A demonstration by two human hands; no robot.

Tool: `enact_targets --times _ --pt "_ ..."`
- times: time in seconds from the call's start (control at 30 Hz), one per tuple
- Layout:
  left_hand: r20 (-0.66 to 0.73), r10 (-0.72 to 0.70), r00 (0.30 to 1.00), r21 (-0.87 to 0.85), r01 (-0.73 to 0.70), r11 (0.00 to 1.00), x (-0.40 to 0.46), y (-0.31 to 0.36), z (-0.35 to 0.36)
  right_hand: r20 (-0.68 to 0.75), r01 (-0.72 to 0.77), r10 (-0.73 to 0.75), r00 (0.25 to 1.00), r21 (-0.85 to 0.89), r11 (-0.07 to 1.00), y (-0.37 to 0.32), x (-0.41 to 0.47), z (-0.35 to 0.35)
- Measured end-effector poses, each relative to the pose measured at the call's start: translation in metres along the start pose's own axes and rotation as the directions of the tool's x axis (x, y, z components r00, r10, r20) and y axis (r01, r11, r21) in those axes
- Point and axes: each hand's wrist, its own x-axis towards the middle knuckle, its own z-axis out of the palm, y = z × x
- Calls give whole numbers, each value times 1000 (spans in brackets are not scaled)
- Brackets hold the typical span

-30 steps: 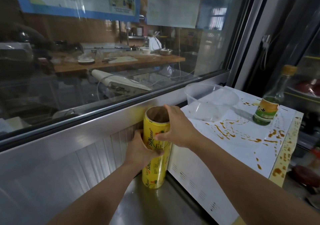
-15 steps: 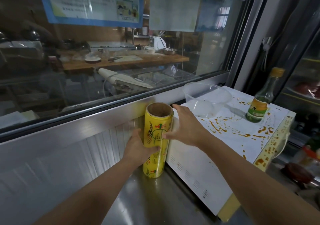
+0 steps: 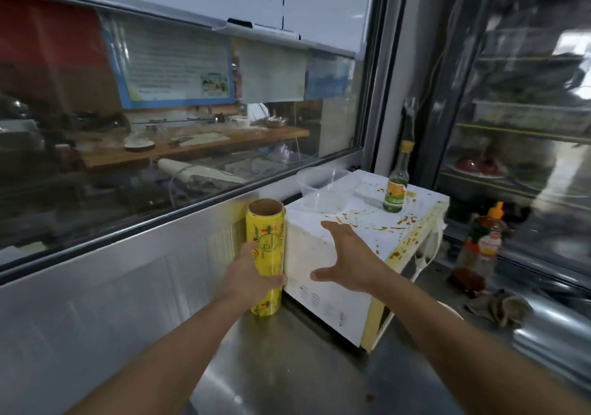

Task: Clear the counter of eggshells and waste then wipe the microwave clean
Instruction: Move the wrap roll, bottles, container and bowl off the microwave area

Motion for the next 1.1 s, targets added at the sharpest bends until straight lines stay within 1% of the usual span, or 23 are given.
enact_targets --times 0.17,0.27,0.4,0.6,0.77,0.83,0.97,1.1 --pt "67 60 996 -30 -59 998 -50 7 -7 -27 -99 99 995 -21 995 -8 -66 -13" --pt "135 86 987 -92 -74 993 -76 9 -3 -48 -137 135 990 -31 990 -10 -104 -21" --pt "160 120 980 -55 -112 992 -105 20 12 -90 -189 184 979 -53 980 -5 -150 -34" --pt "262 171 950 -83 -155 984 -134 51 44 -145 -271 257 956 -91 958 18 -203 -56" --pt "325 193 926 -86 -174 981 -150 82 76 -181 -284 272 945 -44 958 50 -231 -76" --pt "336 197 921 -62 -187 980 -157 96 92 -180 -285 277 944 -24 958 67 -242 -84" --pt "332 205 921 -47 -201 979 -170 130 134 -183 -276 271 945 -2 961 114 -265 -109" --pt "312 198 929 -33 -198 980 -187 168 188 -145 -243 238 961 -20 970 169 -282 -144"
